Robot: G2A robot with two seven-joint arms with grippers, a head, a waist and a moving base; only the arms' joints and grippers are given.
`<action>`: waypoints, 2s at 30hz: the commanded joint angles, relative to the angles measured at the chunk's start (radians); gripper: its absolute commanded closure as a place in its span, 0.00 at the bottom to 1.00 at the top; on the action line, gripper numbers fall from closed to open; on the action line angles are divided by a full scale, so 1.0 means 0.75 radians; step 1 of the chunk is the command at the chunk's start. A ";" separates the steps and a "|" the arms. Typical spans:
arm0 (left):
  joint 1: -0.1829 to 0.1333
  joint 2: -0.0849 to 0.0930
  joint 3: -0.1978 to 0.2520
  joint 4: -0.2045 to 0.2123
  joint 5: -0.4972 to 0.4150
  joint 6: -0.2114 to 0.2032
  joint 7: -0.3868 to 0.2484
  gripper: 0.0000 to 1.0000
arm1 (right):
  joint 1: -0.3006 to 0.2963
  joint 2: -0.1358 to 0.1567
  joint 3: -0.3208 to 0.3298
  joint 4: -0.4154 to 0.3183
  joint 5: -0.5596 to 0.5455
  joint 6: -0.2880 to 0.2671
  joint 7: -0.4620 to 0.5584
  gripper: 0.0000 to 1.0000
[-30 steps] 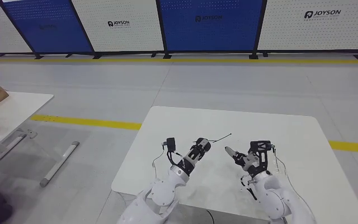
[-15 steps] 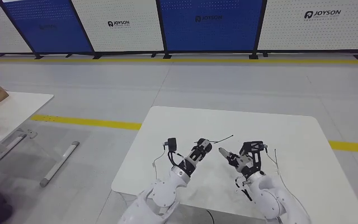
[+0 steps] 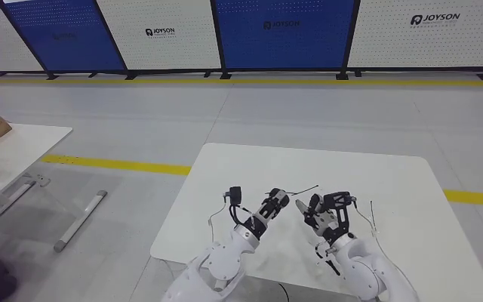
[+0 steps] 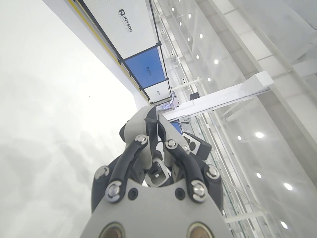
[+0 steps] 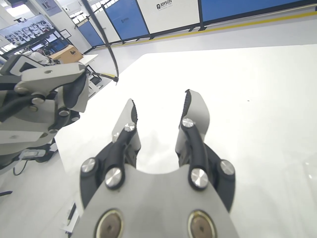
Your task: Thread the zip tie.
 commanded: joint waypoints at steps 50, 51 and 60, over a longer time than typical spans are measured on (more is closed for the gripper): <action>-0.031 -0.011 0.054 0.030 0.111 0.033 -0.024 1.00 | 0.004 -0.004 0.015 -0.013 0.060 -0.077 0.028 0.79; -0.032 -0.011 0.054 0.030 0.111 0.033 -0.026 1.00 | 0.006 -0.004 0.014 -0.013 0.061 -0.076 0.028 0.80; -0.035 -0.010 0.048 0.031 0.116 0.034 -0.036 1.00 | 0.020 -0.009 0.004 -0.006 0.063 -0.066 0.032 1.00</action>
